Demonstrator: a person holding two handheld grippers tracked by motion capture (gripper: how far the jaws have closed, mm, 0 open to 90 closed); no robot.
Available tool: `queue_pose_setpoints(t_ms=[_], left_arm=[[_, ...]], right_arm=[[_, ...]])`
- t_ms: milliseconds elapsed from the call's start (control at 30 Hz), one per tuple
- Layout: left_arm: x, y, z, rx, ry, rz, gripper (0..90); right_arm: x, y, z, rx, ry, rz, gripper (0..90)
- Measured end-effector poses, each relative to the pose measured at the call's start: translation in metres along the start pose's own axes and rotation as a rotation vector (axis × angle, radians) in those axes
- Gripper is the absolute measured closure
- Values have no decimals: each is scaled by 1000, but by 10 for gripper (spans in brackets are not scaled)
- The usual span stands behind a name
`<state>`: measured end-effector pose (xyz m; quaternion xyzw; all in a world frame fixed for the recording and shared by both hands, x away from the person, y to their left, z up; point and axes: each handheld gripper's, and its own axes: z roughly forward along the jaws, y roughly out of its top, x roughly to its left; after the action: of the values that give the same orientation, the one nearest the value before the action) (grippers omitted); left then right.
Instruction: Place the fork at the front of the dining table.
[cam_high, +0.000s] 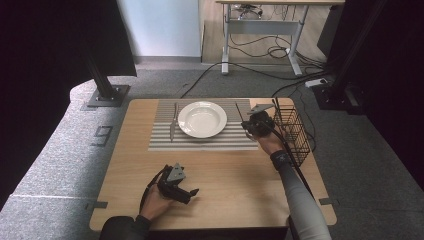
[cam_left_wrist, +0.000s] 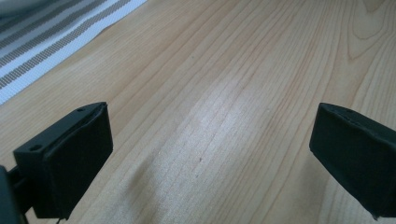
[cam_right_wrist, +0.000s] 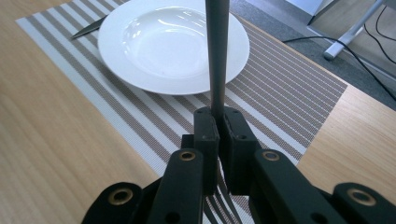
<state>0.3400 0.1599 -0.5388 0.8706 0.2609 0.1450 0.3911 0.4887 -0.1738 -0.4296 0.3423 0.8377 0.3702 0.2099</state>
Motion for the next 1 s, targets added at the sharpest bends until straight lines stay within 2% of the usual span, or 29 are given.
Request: queue_pose_setpoints(t_ms=[167, 267, 433, 600, 633, 667, 700, 900, 1000], left_arm=[[-2, -2, 5, 19, -1, 15, 0], [-6, -2, 9, 58, 10, 51, 0], [-7, -1, 11, 77, 21, 66, 0], [-5, -1, 12, 106, 39, 40, 1], [-4, -1, 12, 111, 40, 29, 2], [-2, -2, 12, 116, 46, -3, 2], [-2, -2, 12, 116, 46, -3, 2], [5, -3, 13, 133, 33, -81, 2], [6, -3, 12, 139, 29, -81, 2]], right_arm=[[-6, 1, 14, 34, -16, 18, 849], [-12, 0, 26, 59, -28, 34, 849], [-19, -2, 41, 80, -37, 54, 849], [-23, -2, 53, 98, -42, 65, 849], [-24, -3, 56, 101, -47, 64, 849], [-26, -2, 61, 114, -52, 61, 850], [-26, -2, 61, 114, -52, 61, 850], [-34, -5, 73, 139, -69, 89, 850], [-39, -7, 78, 150, -79, 98, 850]])
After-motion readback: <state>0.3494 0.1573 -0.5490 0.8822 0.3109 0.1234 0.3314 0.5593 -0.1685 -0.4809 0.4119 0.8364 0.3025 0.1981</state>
